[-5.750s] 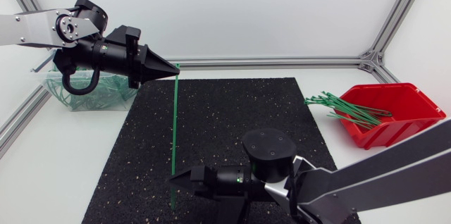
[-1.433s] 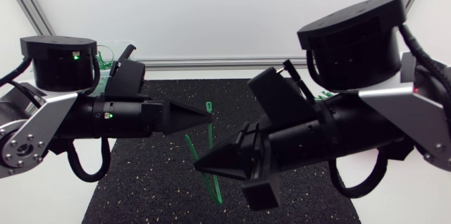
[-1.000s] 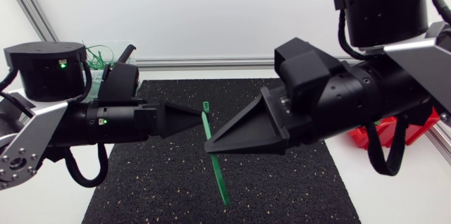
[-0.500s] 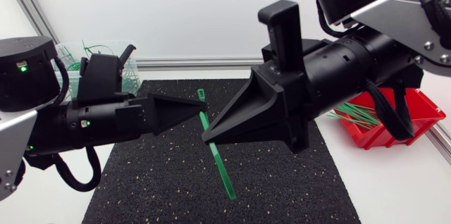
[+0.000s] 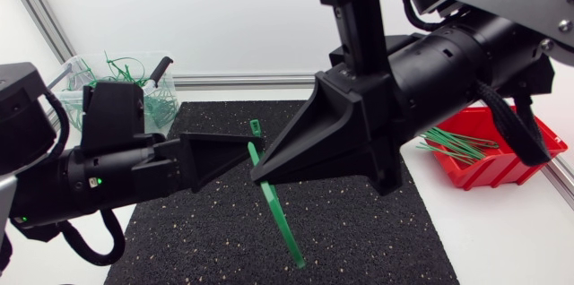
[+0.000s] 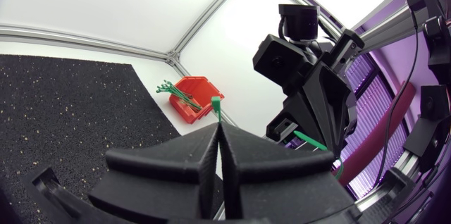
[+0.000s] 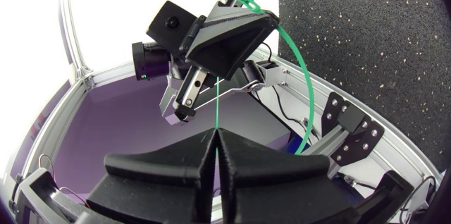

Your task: Take a green cable tie from the red box, thread the tail through the head to close it, then place it in the transparent bin on the left.

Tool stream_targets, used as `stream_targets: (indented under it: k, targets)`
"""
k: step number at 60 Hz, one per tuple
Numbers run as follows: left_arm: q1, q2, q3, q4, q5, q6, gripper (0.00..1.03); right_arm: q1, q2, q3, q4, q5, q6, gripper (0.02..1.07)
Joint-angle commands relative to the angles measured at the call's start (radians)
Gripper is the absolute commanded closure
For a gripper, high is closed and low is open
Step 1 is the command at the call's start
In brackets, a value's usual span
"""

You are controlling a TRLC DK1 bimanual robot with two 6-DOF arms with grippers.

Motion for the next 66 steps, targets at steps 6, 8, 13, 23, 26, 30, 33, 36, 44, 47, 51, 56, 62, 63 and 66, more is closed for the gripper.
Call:
stream_targets:
  k: [6,8,13,23,26,30,33,36,44,47,51,56,62,63,66]
  targets:
    - [-0.011,-0.046,-0.031,0.011,-0.025,0.009,1.00,0.006,0.018,0.063,-0.055,0.007,0.038,1.02]
    - [-0.017,-0.060,-0.037,0.008,-0.030,0.009,1.00,0.012,0.018,0.072,-0.061,0.010,0.039,1.02]
    - [-0.043,-0.083,-0.047,0.005,-0.062,0.015,1.00,0.021,0.025,0.092,-0.074,0.011,0.039,1.02]
    - [-0.082,-0.108,-0.054,0.005,-0.112,0.032,1.00,0.024,0.064,0.115,-0.083,0.013,0.039,1.02]
    - [-0.085,-0.111,-0.057,0.005,-0.117,0.032,1.00,0.024,0.072,0.118,-0.083,0.013,0.039,1.02]
    - [-0.085,-0.121,-0.059,0.005,-0.125,0.032,1.00,0.016,0.084,0.126,-0.084,0.011,0.039,1.02]
    - [-0.085,-0.128,-0.059,0.002,-0.129,0.031,1.00,0.013,0.092,0.129,-0.086,0.011,0.039,1.02]
    - [-0.085,-0.134,-0.059,-0.001,-0.131,0.031,1.00,0.013,0.094,0.133,-0.086,0.011,0.039,1.02]
    - [-0.089,-0.144,-0.063,-0.007,-0.132,0.031,1.00,0.010,0.098,0.136,-0.086,0.011,0.039,1.02]
    - [-0.094,-0.149,-0.063,-0.007,-0.135,0.031,1.00,0.009,0.097,0.136,-0.084,0.011,0.039,1.02]
    - [-0.103,-0.152,-0.062,-0.009,-0.138,0.031,1.00,0.007,0.089,0.138,-0.084,0.011,0.039,1.02]
    - [-0.111,-0.158,-0.060,-0.016,-0.138,0.031,1.00,0.004,0.083,0.142,-0.084,0.011,0.039,1.02]
    - [-0.113,-0.161,-0.053,-0.018,-0.140,0.032,1.00,-0.002,0.083,0.146,-0.084,0.011,0.039,1.02]
    - [-0.113,-0.163,-0.051,-0.018,-0.140,0.032,1.00,-0.005,0.084,0.147,-0.084,0.011,0.039,1.02]
    - [-0.111,-0.167,-0.047,-0.018,-0.140,0.032,1.00,-0.008,0.083,0.149,-0.083,0.011,0.039,1.02]
